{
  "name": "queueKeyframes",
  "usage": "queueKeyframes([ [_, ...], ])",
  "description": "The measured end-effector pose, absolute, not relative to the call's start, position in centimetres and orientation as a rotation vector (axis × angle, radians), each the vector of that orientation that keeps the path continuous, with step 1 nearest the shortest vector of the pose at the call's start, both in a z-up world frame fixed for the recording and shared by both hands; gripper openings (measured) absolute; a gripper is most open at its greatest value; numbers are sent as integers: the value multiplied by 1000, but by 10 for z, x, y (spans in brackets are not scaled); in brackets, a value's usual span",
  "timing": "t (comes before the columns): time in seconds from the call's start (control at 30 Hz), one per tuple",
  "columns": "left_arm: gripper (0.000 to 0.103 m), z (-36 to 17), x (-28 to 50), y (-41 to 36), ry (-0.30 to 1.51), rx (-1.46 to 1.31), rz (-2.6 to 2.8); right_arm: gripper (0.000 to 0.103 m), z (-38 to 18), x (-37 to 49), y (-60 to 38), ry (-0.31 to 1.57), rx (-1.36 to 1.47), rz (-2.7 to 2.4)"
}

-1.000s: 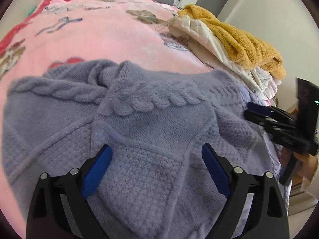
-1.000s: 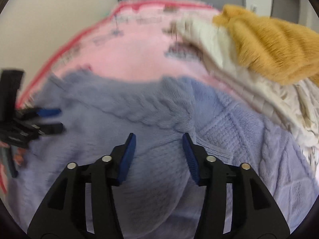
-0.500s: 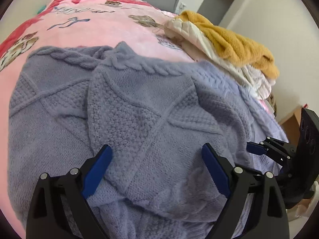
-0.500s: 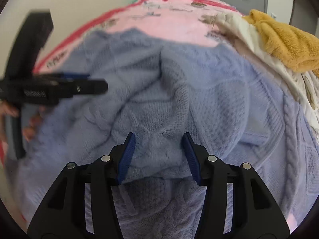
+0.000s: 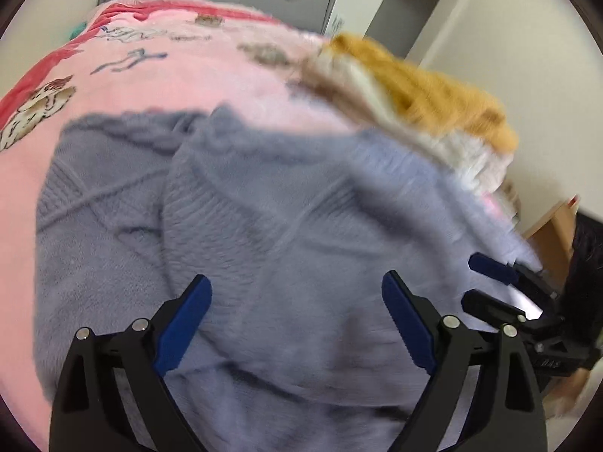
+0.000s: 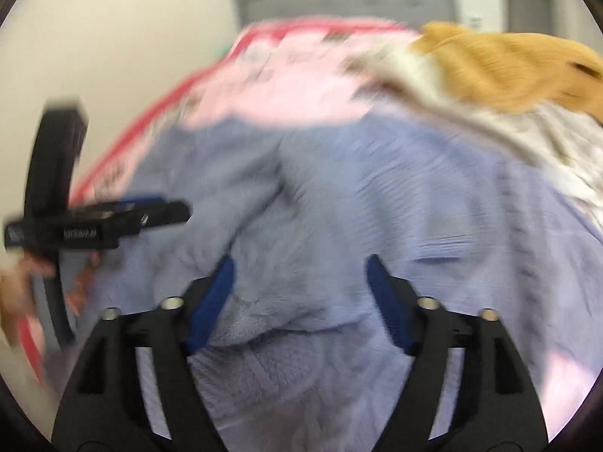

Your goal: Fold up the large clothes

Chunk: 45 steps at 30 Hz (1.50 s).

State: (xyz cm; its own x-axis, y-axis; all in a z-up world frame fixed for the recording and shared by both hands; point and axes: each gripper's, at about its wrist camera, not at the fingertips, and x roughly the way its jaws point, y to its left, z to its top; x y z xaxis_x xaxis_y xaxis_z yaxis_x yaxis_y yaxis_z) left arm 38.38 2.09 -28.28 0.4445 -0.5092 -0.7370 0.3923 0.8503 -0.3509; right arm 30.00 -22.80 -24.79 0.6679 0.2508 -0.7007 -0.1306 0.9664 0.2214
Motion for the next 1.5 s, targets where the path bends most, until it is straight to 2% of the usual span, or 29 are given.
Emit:
queueKeyframes([
  [0.03, 98, -274, 379, 19, 940, -151, -562, 76, -240, 293, -239, 795, 181, 185],
  [0.17, 98, -259, 360, -14, 907, -151, -568, 73, -223, 256, -326, 784, 347, -49],
  [0.23, 98, -270, 356, -34, 942, -149, -578, 71, -230, 240, -378, 808, 435, -200],
  [0.3, 98, -287, 353, -58, 997, -139, -596, 62, -240, 210, -444, 799, 536, -410],
  [0.4, 98, -298, 349, -85, 996, -62, -551, 56, -259, 160, -530, 774, 684, -689],
  [0.5, 98, -306, 345, -94, 991, -20, -509, 54, -277, 109, -595, 701, 849, -865],
  [0.63, 98, -311, 345, -92, 1003, 11, -522, 55, -295, 78, -640, 632, 967, -909],
  [0.77, 98, -311, 343, -93, 1014, 50, -540, 54, -312, 76, -658, 671, 1016, -930],
  [0.9, 98, -313, 342, -94, 1014, 70, -537, 61, -317, 85, -657, 629, 1054, -954],
  [1.07, 98, -313, 341, -94, 1015, 59, -528, 62, -317, 88, -665, 571, 1099, -967],
  [1.23, 98, -313, 342, -92, 1015, 42, -532, 49, -312, 92, -671, 560, 1096, -977],
  [1.27, 98, -313, 342, -92, 1013, 42, -534, 39, -310, 95, -671, 561, 1086, -969],
  [1.3, 98, -313, 341, -92, 1011, 43, -537, 24, -306, 100, -672, 579, 1056, -965],
  [1.33, 98, -314, 340, -92, 1009, 47, -540, 15, -303, 104, -671, 595, 1028, -960],
  [1.37, 98, -315, 340, -92, 1008, 51, -541, 10, -298, 109, -670, 609, 1000, -937],
  [1.5, 98, -323, 335, -98, 1002, 120, -543, 10, -265, 125, -652, 582, 881, -851],
])
